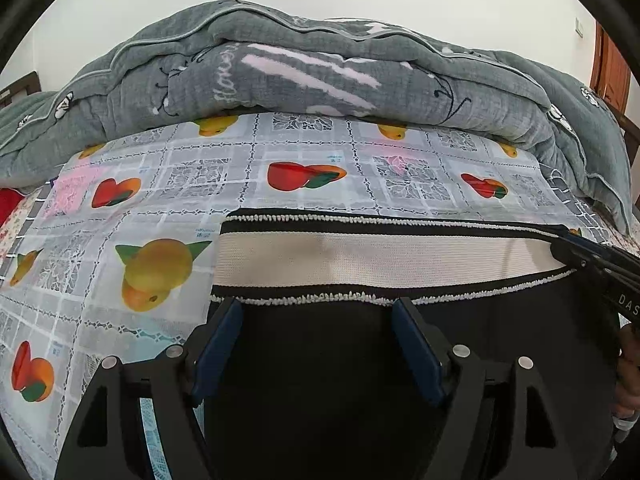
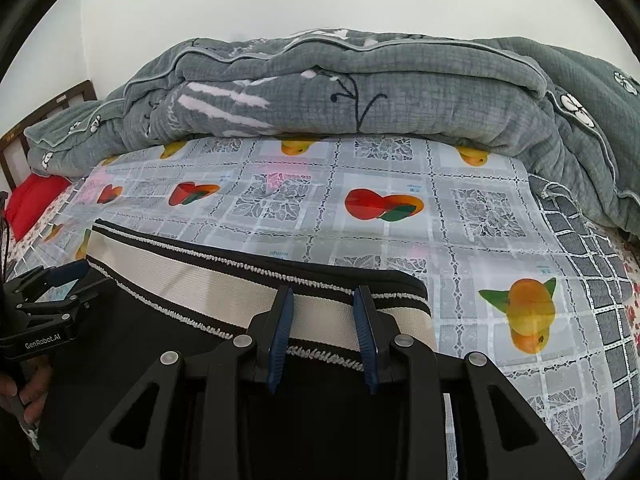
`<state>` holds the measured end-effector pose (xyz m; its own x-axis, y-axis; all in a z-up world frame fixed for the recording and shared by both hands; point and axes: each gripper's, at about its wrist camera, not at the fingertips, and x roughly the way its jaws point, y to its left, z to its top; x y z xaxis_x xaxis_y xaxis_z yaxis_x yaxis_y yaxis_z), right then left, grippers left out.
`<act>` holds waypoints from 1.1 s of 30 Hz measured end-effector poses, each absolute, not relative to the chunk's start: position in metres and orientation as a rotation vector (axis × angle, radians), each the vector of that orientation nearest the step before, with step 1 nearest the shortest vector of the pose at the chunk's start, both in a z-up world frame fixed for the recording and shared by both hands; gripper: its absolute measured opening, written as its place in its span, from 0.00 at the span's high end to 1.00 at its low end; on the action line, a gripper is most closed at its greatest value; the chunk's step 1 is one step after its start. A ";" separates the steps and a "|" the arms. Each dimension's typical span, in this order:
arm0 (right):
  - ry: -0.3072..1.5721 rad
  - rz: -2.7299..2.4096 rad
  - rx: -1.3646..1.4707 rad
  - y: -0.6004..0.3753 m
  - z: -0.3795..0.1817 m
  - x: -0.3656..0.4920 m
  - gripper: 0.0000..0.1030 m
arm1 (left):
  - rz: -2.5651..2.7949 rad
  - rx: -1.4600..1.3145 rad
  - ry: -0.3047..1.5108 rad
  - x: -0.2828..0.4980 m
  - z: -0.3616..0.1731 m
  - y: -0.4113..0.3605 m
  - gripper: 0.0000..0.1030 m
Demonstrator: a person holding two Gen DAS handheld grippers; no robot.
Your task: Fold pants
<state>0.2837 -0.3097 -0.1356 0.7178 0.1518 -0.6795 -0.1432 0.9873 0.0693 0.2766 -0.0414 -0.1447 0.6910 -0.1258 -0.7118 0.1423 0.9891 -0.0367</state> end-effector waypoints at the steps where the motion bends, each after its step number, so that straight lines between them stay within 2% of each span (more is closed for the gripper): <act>1: 0.752 0.163 0.012 -0.310 -0.136 0.284 0.71 | -0.150 0.022 0.794 0.277 -0.145 -0.041 0.25; 13: 0.764 0.163 0.009 -0.309 -0.136 0.285 0.71 | -0.153 0.018 0.797 0.278 -0.144 -0.041 0.25; 18: 0.828 0.173 -0.021 -0.309 -0.129 0.285 0.69 | -0.195 0.022 0.843 0.274 -0.142 -0.037 0.25; 23: 0.894 0.222 -0.022 -0.317 -0.119 0.252 0.52 | -0.246 0.027 0.902 0.239 -0.143 -0.027 0.24; 33: 0.794 0.218 -0.047 -0.318 -0.130 0.138 0.52 | -0.247 0.055 0.825 0.134 -0.139 -0.026 0.24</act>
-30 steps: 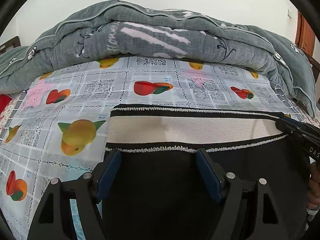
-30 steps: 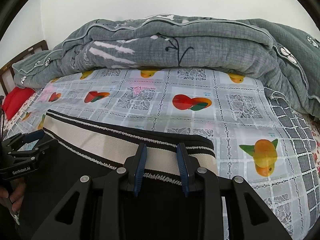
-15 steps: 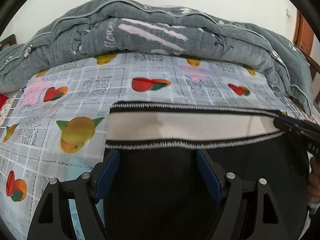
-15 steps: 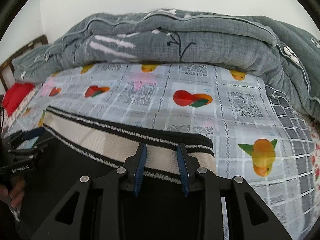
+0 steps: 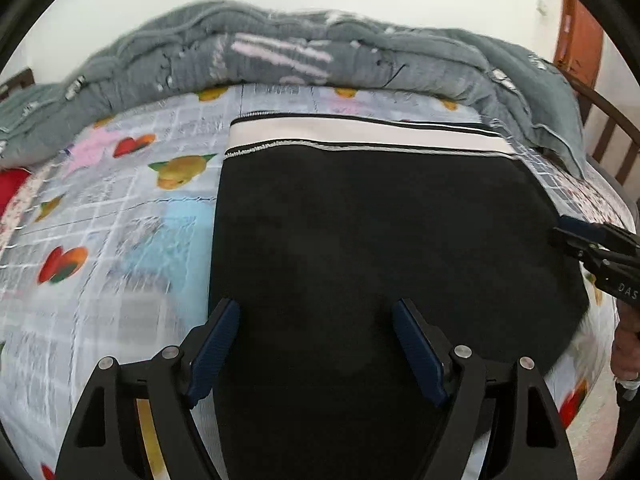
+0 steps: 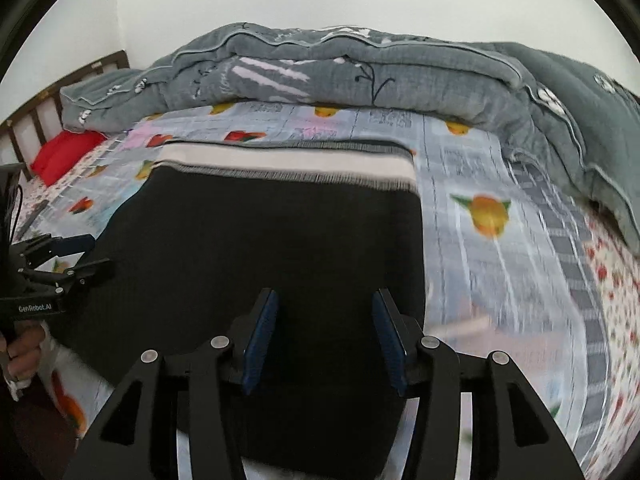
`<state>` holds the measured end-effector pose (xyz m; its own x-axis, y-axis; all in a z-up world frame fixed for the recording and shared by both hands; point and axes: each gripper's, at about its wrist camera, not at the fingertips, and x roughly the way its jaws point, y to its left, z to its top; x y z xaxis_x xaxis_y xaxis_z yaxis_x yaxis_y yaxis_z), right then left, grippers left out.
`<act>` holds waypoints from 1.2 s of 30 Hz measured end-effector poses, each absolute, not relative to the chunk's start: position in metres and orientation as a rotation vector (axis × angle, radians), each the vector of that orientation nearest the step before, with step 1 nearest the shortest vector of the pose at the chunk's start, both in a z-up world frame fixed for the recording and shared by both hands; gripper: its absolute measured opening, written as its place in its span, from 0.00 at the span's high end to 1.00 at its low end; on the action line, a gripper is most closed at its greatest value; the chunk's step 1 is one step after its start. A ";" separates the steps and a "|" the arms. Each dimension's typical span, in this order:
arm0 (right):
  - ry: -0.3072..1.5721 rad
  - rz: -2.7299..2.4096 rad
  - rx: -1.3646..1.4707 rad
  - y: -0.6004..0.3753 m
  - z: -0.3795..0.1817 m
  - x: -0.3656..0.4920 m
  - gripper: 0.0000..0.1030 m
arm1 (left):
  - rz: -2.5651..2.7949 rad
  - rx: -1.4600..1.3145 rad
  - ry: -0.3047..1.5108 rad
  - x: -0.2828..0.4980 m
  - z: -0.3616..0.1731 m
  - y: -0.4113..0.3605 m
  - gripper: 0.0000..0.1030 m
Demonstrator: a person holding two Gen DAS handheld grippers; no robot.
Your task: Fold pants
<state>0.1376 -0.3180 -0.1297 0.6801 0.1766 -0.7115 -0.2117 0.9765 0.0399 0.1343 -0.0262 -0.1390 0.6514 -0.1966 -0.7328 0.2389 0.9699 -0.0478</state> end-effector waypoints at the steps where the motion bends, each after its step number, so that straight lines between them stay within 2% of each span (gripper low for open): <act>1: 0.793 0.219 -0.039 -0.319 -0.134 0.127 0.52 | -0.252 0.054 0.810 0.125 -0.138 -0.027 0.24; 5: 0.748 0.192 -0.015 -0.324 -0.146 0.099 0.52 | -0.257 0.107 0.766 0.090 -0.142 -0.026 0.24; 6: 0.741 0.181 -0.021 -0.325 -0.149 0.094 0.52 | -0.240 0.137 0.756 0.084 -0.145 -0.023 0.21; 10: 0.763 0.108 -0.030 -0.335 -0.168 0.083 0.53 | -0.202 0.082 0.786 0.069 -0.149 0.006 0.19; 15: 0.770 0.098 0.062 -0.354 -0.158 0.071 0.52 | -0.193 0.112 0.807 0.046 -0.150 0.033 0.19; 19: 0.752 0.088 0.070 -0.357 -0.151 0.063 0.52 | -0.179 0.274 0.789 0.029 -0.157 0.027 0.22; 27: 0.756 0.097 0.073 -0.351 -0.156 0.056 0.52 | -0.190 0.358 0.746 0.033 -0.156 0.004 0.23; 29: 0.760 0.106 0.082 -0.349 -0.158 0.056 0.52 | -0.150 0.411 0.744 0.042 -0.161 -0.003 0.29; 30: 0.763 0.110 0.088 -0.349 -0.159 0.056 0.52 | -0.150 0.413 0.740 0.043 -0.162 -0.006 0.35; 32: 0.771 0.117 0.092 -0.346 -0.163 0.059 0.52 | -0.175 0.389 0.724 0.043 -0.161 -0.010 0.52; 33: 0.774 0.116 0.090 -0.344 -0.165 0.060 0.52 | -0.198 0.371 0.715 0.043 -0.159 -0.011 0.74; 34: 0.776 0.112 0.088 -0.343 -0.167 0.061 0.52 | -0.196 0.297 0.683 0.041 -0.153 -0.005 0.80; 36: 0.770 0.109 0.087 -0.341 -0.169 0.061 0.52 | -0.218 0.075 0.633 0.041 -0.144 0.021 0.84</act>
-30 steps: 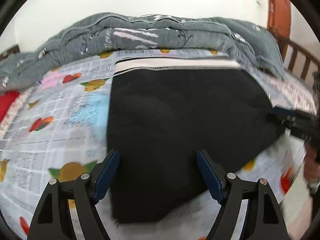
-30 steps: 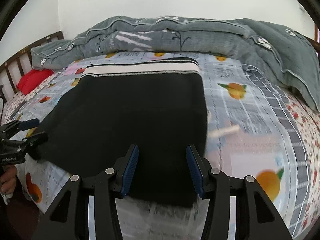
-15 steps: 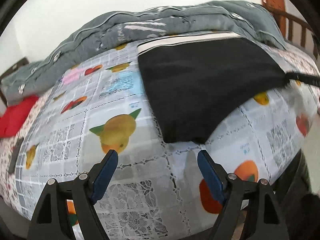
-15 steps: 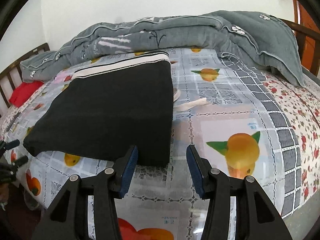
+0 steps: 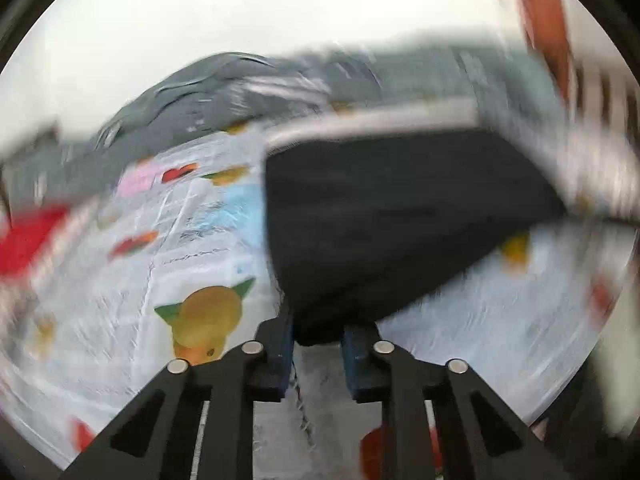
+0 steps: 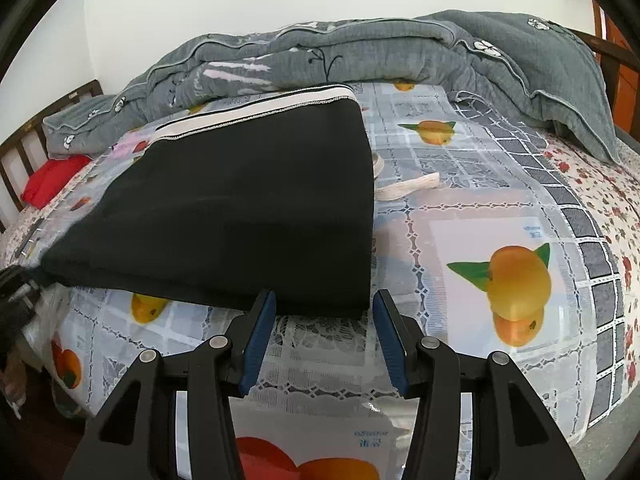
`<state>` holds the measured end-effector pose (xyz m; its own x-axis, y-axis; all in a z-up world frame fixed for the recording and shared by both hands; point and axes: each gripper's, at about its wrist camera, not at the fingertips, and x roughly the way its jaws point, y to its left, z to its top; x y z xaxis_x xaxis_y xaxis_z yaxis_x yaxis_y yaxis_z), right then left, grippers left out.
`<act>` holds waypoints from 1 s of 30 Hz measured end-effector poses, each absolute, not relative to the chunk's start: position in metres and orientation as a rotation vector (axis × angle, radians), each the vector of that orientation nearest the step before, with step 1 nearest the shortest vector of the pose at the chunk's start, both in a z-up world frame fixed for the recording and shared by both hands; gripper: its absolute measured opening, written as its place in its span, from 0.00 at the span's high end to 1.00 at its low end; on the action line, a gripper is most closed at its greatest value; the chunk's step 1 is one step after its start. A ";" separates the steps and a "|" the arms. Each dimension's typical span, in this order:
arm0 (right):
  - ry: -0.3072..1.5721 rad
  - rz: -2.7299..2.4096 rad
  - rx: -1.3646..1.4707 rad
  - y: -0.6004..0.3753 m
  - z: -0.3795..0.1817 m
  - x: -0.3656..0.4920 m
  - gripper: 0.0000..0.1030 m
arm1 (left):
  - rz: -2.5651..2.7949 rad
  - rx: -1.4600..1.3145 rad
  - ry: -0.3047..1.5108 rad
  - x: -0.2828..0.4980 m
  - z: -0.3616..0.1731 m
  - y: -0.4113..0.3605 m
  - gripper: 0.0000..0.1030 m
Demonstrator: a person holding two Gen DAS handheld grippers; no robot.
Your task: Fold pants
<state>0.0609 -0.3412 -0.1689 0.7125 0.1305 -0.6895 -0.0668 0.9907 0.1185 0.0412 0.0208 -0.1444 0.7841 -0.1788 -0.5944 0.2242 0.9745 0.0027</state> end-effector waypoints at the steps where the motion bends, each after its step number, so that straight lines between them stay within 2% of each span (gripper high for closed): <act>1: 0.768 0.113 0.090 -0.342 -0.169 0.060 0.52 | -0.224 -0.028 0.639 0.044 -0.146 0.034 0.84; 4: 0.776 0.141 0.097 -0.340 -0.170 0.060 0.52 | -0.162 0.036 0.703 0.050 -0.168 0.029 0.84; 7: 0.775 0.135 0.047 -0.335 -0.169 0.059 0.52 | -0.158 0.082 0.681 0.040 -0.172 0.022 0.84; 9: 0.774 0.138 0.022 -0.335 -0.166 0.058 0.52 | -0.164 0.044 0.688 0.038 -0.169 0.028 0.78; 11: 0.760 0.130 0.022 -0.340 -0.160 0.057 0.52 | -0.137 0.059 0.674 0.031 -0.165 0.032 0.63; 12: 0.749 0.129 0.029 -0.343 -0.156 0.056 0.52 | -0.117 0.078 0.657 0.026 -0.164 0.034 0.52; 13: 0.735 0.129 0.036 -0.346 -0.151 0.055 0.52 | -0.106 0.092 0.636 0.022 -0.162 0.036 0.49; 16: 0.678 0.131 0.047 -0.352 -0.132 0.055 0.52 | -0.114 0.072 0.596 0.013 -0.154 0.046 0.48; 22: 0.638 0.159 0.051 -0.339 -0.117 0.075 0.52 | -0.182 -0.081 0.601 0.048 -0.124 0.040 0.48; 25: 0.653 0.175 -0.005 -0.324 -0.131 0.083 0.52 | -0.205 -0.081 0.645 0.067 -0.131 0.024 0.48; 27: 0.726 0.146 -0.062 -0.315 -0.153 0.091 0.51 | -0.175 -0.018 0.716 0.078 -0.152 0.009 0.46; 30: 0.752 0.144 -0.081 -0.316 -0.166 0.088 0.47 | -0.180 -0.010 0.710 0.074 -0.164 0.010 0.44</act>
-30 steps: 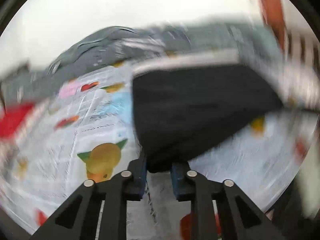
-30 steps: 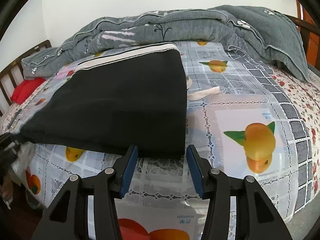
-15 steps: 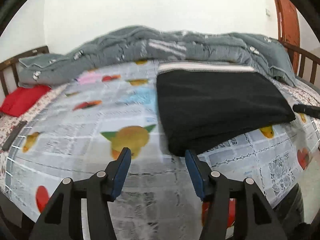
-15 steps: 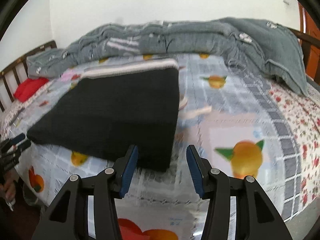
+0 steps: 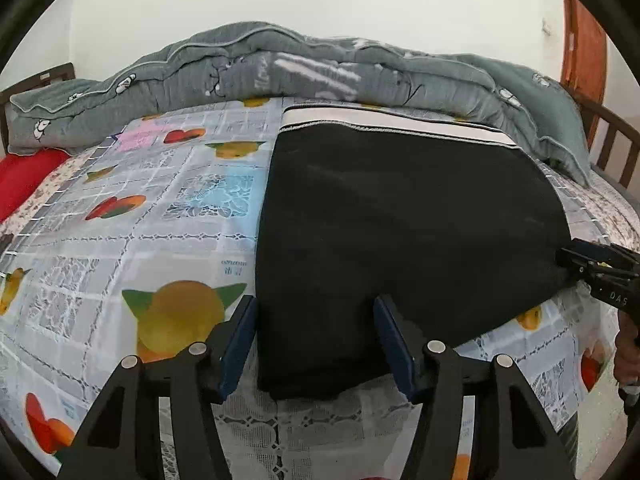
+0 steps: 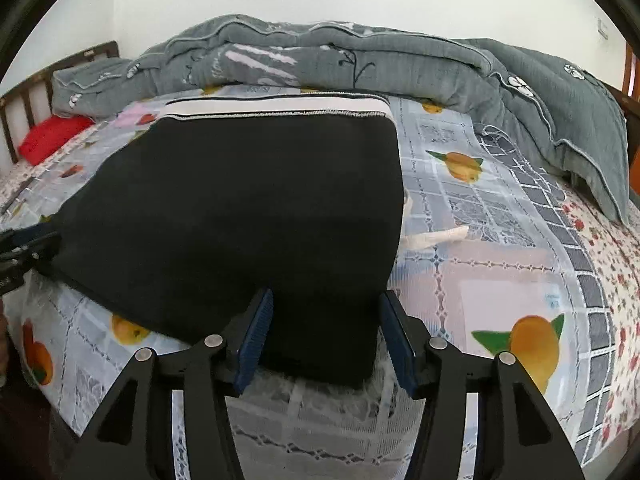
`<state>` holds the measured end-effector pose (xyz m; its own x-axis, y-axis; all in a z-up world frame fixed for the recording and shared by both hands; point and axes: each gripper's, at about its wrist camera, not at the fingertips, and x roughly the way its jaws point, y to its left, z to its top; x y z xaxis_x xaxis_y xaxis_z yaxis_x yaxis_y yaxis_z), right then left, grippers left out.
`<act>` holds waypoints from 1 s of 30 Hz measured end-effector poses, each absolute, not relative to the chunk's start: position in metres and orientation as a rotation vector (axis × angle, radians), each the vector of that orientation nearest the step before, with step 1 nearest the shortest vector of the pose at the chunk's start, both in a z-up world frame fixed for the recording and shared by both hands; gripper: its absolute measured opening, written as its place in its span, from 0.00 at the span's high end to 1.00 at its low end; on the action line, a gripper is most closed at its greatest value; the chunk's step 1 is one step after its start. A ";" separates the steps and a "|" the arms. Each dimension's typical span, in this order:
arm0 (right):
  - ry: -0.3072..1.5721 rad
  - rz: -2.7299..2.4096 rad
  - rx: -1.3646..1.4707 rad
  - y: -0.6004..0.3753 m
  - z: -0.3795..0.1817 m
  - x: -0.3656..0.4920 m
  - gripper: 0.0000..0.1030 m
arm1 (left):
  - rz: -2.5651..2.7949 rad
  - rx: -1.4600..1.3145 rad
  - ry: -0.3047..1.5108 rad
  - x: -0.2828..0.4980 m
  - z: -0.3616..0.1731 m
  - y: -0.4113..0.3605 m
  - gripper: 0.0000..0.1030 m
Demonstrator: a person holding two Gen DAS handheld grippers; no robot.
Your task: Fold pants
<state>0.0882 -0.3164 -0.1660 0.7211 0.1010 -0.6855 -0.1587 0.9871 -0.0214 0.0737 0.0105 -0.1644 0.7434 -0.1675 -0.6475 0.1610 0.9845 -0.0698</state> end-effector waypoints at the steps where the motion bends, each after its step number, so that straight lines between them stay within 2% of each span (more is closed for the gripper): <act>1: 0.759 0.163 -0.073 -0.320 -0.164 0.087 0.47 | -0.210 -0.059 0.728 0.075 -0.163 0.018 0.43; 4: 0.776 0.205 -0.009 -0.339 -0.153 0.092 0.47 | -0.278 -0.254 0.773 0.085 -0.157 0.050 0.41; 9: 0.749 0.174 0.082 -0.358 -0.135 0.124 0.47 | -0.213 -0.239 0.759 0.112 -0.142 0.064 0.42; 19: 0.811 0.224 0.260 -0.370 -0.143 0.209 0.44 | -0.322 -0.221 0.941 0.199 -0.156 0.042 0.42; 24: 0.822 0.254 0.273 -0.371 -0.147 0.230 0.44 | -0.378 -0.313 1.031 0.234 -0.159 0.043 0.50; 30: 0.829 0.297 0.287 -0.362 -0.148 0.246 0.48 | -0.348 -0.305 1.011 0.260 -0.159 0.040 0.55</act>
<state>0.2461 -0.3619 -0.1483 0.6392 0.3671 -0.6758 -0.1461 0.9207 0.3620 0.2602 0.0399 -0.1588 0.4852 -0.4195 -0.7672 0.1416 0.9035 -0.4045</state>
